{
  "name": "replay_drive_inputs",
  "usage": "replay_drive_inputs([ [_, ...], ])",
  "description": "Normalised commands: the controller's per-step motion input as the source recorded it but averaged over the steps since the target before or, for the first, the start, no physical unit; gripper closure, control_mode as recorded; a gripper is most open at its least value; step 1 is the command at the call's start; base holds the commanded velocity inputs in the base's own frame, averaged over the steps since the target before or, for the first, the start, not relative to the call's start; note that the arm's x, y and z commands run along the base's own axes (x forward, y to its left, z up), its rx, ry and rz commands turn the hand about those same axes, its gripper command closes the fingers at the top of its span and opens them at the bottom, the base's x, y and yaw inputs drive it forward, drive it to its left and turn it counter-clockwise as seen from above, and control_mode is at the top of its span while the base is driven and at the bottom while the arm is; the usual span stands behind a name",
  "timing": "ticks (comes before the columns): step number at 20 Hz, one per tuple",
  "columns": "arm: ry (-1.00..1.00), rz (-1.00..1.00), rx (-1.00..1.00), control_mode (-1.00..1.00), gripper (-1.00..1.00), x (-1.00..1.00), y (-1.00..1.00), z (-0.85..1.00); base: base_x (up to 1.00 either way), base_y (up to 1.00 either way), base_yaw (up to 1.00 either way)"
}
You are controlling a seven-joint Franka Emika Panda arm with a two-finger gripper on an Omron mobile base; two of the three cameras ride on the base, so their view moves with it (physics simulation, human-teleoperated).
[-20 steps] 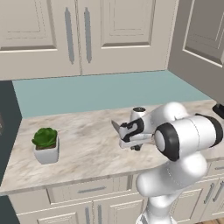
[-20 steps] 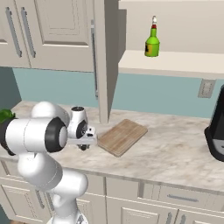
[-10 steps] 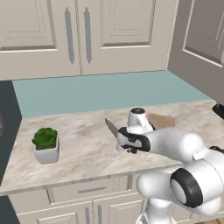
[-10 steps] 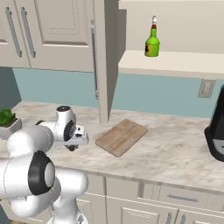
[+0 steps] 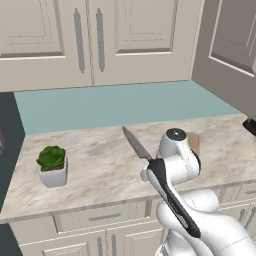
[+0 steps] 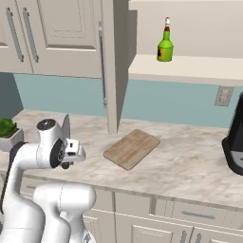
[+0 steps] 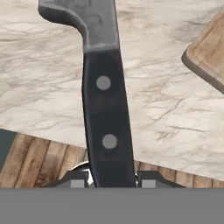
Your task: Move the cutting board and knife to the sink. Then move spray from the cabinet to the counter.
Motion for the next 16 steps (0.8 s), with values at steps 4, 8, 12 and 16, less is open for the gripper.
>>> replay_drive_inputs([
  [4,0.00,0.00,0.00,-1.00,1.00,-0.61,0.00,0.98,0.00,0.00,0.00],
  [8,0.00,0.00,0.00,-1.00,1.00,-0.52,0.00,0.75,0.00,0.00,0.00],
  [12,0.00,0.00,0.00,-1.00,1.00,-0.36,0.00,0.56,0.00,0.00,0.00],
  [16,0.06,0.00,0.00,-1.00,1.00,-0.03,0.00,0.04,0.00,0.00,0.00],
])
